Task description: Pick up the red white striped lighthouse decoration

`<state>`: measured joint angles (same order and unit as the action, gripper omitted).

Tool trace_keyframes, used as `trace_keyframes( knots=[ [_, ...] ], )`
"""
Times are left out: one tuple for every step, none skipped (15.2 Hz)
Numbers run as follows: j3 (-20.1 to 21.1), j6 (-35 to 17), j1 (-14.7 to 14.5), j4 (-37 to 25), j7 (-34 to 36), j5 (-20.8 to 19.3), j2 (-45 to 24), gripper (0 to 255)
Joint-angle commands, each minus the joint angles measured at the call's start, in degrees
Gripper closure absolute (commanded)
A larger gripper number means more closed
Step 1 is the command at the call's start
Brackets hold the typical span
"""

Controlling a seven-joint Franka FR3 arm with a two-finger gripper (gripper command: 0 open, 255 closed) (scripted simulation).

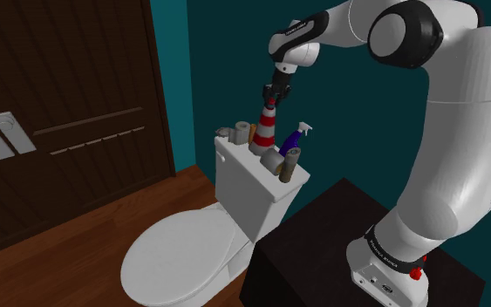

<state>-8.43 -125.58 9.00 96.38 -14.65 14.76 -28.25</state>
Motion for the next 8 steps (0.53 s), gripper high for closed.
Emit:
trace_keyframes(
  knots=[
    [-0.14, 1.12, -0.07, -0.32, 0.3, -0.27, 0.98, 255],
    [-0.2, 1.72, -0.1, -0.57, 0.44, -0.39, 1.33, 255],
    [-0.26, 2.32, -0.12, -0.85, 0.58, -0.52, 1.67, 255],
    [-0.31, 2.93, -0.14, -1.13, 0.73, -0.64, 2.01, 255],
    [-0.37, 3.54, -0.16, -1.43, 0.87, -0.76, 2.33, 255],
    [-0.42, 4.15, -0.17, -1.74, 1.01, -0.88, 2.65, 255],
    [-0.42, 4.24, -0.18, -1.78, 1.03, -0.9, 2.7, 255],
    [-0.42, 4.24, -0.17, -1.79, 1.03, -0.9, 2.7, 255]
  ],
)
